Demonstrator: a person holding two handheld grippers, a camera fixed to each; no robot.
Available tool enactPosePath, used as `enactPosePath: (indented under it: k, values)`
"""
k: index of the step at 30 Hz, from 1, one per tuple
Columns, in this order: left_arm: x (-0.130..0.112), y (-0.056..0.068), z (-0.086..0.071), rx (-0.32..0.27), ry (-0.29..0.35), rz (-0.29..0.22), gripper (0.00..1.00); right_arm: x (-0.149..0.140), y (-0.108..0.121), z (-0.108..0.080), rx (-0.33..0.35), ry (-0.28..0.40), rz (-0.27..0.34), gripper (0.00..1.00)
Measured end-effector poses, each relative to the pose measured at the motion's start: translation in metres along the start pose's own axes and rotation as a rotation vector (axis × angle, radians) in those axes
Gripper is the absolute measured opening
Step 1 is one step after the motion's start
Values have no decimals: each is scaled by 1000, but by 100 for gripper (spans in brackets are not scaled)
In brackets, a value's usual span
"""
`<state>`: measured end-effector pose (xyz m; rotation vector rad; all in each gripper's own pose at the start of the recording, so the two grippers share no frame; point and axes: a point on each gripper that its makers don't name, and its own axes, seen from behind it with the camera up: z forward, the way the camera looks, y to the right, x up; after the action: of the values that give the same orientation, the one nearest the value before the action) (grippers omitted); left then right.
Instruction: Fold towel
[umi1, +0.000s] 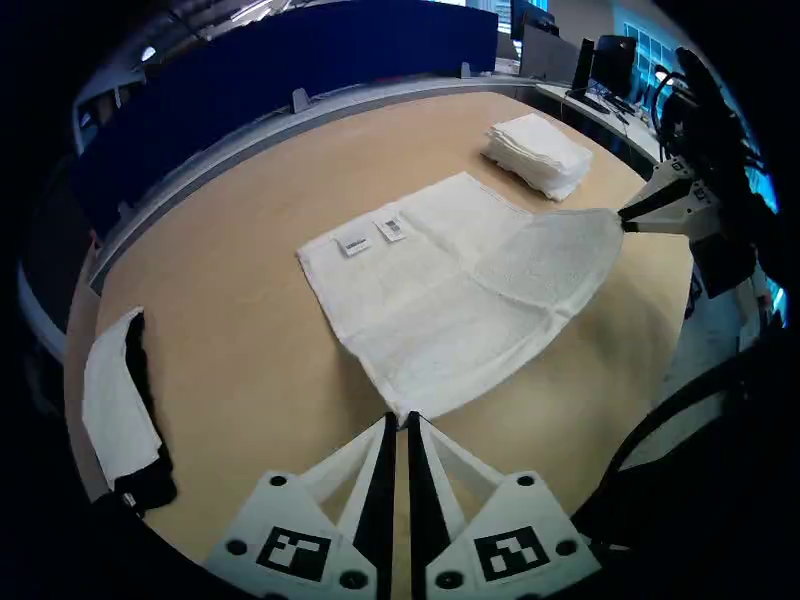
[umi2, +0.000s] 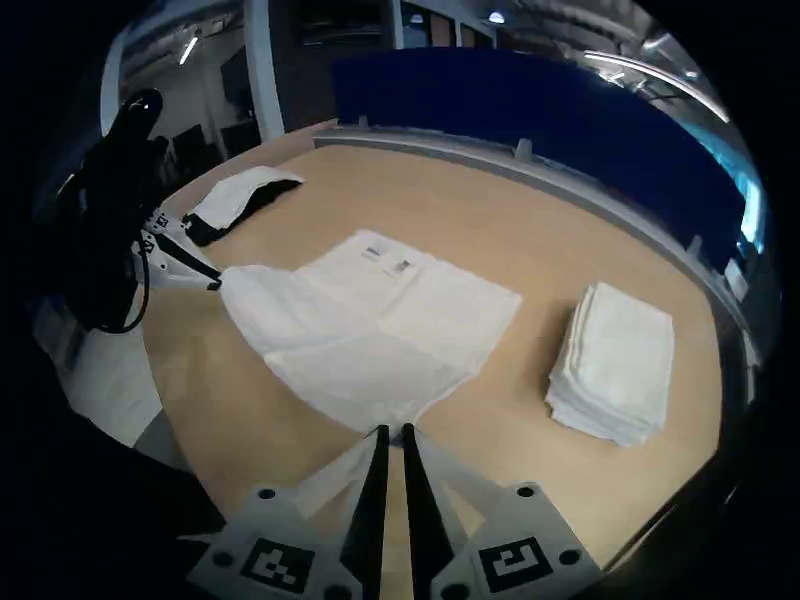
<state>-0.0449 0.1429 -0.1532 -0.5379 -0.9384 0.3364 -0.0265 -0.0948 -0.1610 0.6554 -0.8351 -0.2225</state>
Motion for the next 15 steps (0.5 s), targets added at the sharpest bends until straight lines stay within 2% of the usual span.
enactPosePath:
  k: [15]
  values:
    - [24,-3,-17,-16,28,-12,8,32,2,-17,-5,52,23,10]
